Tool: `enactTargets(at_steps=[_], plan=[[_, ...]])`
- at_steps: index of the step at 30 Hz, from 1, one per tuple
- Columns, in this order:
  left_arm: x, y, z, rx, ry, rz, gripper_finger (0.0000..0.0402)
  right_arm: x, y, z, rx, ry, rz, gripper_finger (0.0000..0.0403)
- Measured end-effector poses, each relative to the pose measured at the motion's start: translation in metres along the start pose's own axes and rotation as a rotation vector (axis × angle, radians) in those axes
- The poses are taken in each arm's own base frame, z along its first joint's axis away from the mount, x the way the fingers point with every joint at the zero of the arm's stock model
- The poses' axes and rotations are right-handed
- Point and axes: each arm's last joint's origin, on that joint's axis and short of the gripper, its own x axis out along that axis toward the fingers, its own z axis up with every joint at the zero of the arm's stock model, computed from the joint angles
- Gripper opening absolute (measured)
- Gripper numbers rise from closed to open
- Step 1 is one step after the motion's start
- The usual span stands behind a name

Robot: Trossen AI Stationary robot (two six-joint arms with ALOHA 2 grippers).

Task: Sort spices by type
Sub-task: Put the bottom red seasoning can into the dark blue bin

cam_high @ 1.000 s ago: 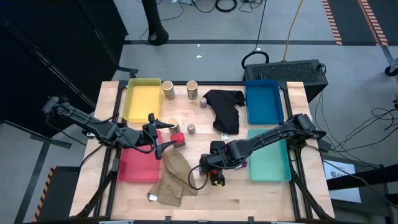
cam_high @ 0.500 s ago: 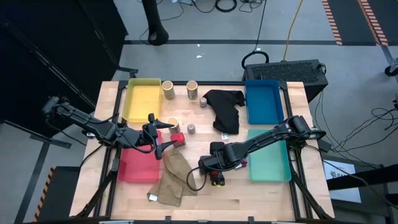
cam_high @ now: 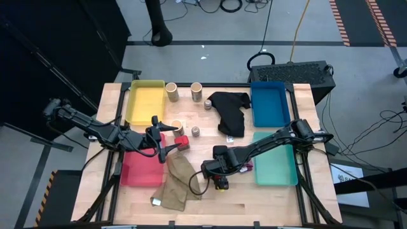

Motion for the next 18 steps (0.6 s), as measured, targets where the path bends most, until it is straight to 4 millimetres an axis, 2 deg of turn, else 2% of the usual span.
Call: enactTargets(at_steps=[4,12,15,18], plan=[[0.000,0.000,0.000,0.000,-0.002,0.000,0.0311,0.000,-0.002,0.001,-0.008,0.005,0.022,0.0280],[0.000,0.000,0.001,0.001,-0.006,0.000,0.0311,-0.007,-0.013,0.000,0.040,0.068,0.049,0.0280],[0.000,0.000,0.001,0.002,-0.006,0.005,0.0311,-0.024,-0.018,0.003,0.059,0.081,0.043,0.0280],[0.000,0.001,0.001,0.003,-0.005,0.021,0.0311,-0.049,-0.026,0.009,0.078,0.046,0.042,0.0280]])
